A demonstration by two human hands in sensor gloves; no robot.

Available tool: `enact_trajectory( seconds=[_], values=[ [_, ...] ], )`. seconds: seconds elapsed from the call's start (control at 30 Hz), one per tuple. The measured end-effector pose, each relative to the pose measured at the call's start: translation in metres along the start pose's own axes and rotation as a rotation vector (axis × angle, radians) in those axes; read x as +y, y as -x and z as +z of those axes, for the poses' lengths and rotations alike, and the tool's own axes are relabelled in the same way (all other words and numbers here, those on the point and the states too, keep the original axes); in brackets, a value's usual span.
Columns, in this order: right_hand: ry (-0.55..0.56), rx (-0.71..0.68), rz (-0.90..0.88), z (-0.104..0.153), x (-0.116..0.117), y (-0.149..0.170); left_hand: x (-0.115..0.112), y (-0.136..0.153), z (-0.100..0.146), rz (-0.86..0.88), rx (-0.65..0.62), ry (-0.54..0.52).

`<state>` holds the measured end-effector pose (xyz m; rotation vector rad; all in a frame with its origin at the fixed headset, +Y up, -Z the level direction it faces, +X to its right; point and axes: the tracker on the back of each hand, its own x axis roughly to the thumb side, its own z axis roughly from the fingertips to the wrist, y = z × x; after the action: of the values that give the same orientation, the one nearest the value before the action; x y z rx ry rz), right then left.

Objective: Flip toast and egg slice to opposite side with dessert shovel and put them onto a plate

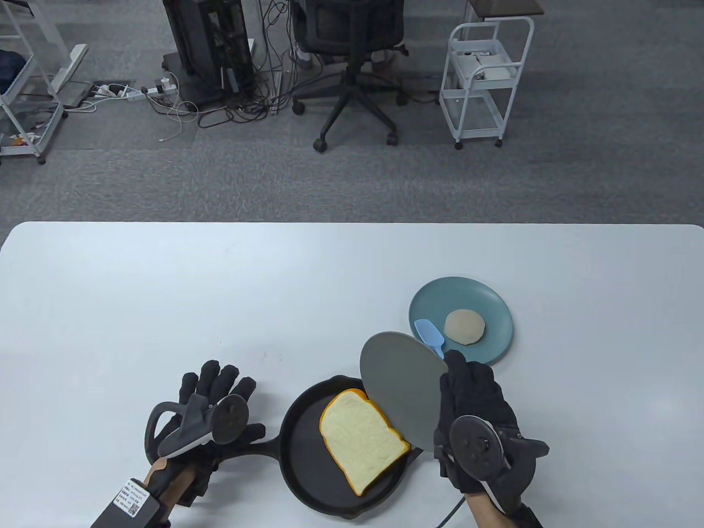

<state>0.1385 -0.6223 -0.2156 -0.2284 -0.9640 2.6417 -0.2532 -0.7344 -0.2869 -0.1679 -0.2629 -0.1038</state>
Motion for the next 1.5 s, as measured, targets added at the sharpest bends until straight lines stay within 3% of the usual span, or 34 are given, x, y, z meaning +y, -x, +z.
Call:
enact_trajectory(
  seconds=[0.17, 0.4, 0.57, 0.7, 0.83, 1.13, 1.3, 1.5],
  values=[
    [0.075, 0.029, -0.024, -0.004, -0.020, 0.005, 0.001, -0.001, 0.000, 0.002, -0.003, -0.007],
    [-0.064, 0.174, -0.228, -0.029, -0.006, 0.016, 0.001, 0.001, 0.000, 0.005, 0.002, -0.007],
    [-0.257, 0.307, -0.400, -0.068, 0.031, 0.006, 0.003, 0.004, 0.002, 0.016, 0.011, -0.015],
    [-0.454, 0.524, -0.601, -0.100, 0.075, -0.006, 0.004, 0.005, 0.001, 0.023, 0.011, -0.016],
    [-0.577, 0.669, -0.727, -0.117, 0.123, -0.021, 0.004, 0.007, 0.001, 0.026, 0.014, -0.015],
    [-0.683, 0.938, -0.668, -0.111, 0.211, -0.036, 0.005, 0.009, 0.001, 0.033, 0.020, -0.014],
    [-0.736, 1.004, -0.624, -0.096, 0.242, -0.041, 0.005, 0.008, 0.001, 0.027, 0.017, -0.009],
    [-0.751, 0.997, -0.507, -0.085, 0.258, -0.048, 0.005, 0.007, 0.000, 0.024, 0.013, -0.006]
  ],
)
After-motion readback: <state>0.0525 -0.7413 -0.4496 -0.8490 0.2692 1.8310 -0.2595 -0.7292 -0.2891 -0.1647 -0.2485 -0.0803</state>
